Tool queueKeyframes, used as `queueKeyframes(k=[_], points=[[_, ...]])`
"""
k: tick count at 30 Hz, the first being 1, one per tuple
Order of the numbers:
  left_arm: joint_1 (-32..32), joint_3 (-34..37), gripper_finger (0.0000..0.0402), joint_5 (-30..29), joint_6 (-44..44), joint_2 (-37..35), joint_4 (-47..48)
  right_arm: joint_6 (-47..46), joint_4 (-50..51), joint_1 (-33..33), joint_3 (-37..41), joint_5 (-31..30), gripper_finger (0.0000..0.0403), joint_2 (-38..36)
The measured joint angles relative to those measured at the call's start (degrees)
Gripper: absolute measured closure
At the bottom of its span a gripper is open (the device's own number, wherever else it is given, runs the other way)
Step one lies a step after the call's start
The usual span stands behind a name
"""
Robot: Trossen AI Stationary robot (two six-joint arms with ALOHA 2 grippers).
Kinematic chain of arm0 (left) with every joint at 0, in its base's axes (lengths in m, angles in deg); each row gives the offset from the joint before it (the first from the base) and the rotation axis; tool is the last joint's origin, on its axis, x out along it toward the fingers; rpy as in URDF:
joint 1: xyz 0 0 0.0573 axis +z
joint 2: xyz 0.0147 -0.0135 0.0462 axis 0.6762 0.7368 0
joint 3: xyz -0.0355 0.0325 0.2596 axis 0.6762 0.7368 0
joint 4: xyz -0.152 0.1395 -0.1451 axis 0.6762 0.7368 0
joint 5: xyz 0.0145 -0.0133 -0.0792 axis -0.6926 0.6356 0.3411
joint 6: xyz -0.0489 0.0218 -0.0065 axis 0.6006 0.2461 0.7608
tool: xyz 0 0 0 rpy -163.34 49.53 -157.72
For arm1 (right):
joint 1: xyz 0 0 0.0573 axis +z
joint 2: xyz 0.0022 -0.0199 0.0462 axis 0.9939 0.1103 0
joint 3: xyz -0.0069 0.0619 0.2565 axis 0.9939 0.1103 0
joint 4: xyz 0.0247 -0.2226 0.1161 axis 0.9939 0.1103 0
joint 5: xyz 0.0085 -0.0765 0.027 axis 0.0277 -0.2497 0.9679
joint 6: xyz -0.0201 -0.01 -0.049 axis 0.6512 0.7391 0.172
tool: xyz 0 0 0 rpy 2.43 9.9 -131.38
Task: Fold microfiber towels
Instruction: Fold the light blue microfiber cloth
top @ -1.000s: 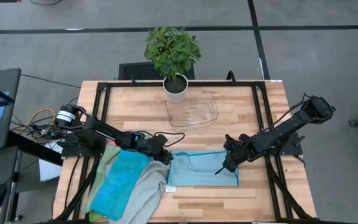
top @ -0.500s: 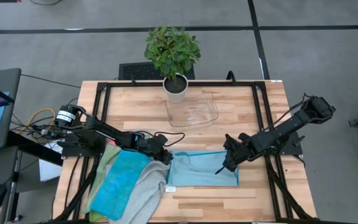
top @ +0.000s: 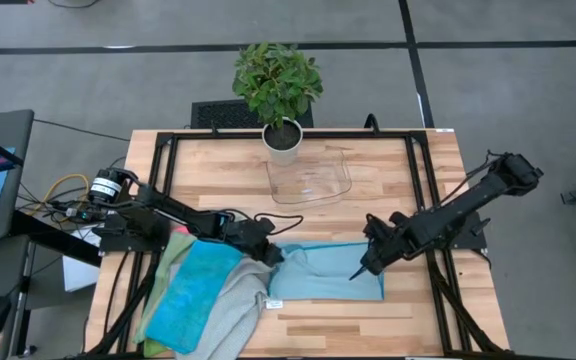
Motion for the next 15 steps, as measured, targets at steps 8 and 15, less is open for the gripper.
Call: queueKeyframes(k=[8, 15], points=[[2.63, -3.17, 0.0401, 1.16, -4.70, 0.00, 4.62, -11.54, 9.73, 6.11, -0.88, -1.77, 0.0397, -2.85], [4.70, -3.46, 0.0401, 0.28, -9.04, -0.02, 13.25, -13.63, 10.92, 7.14, -0.88, -2.40, 0.0397, -2.72]])
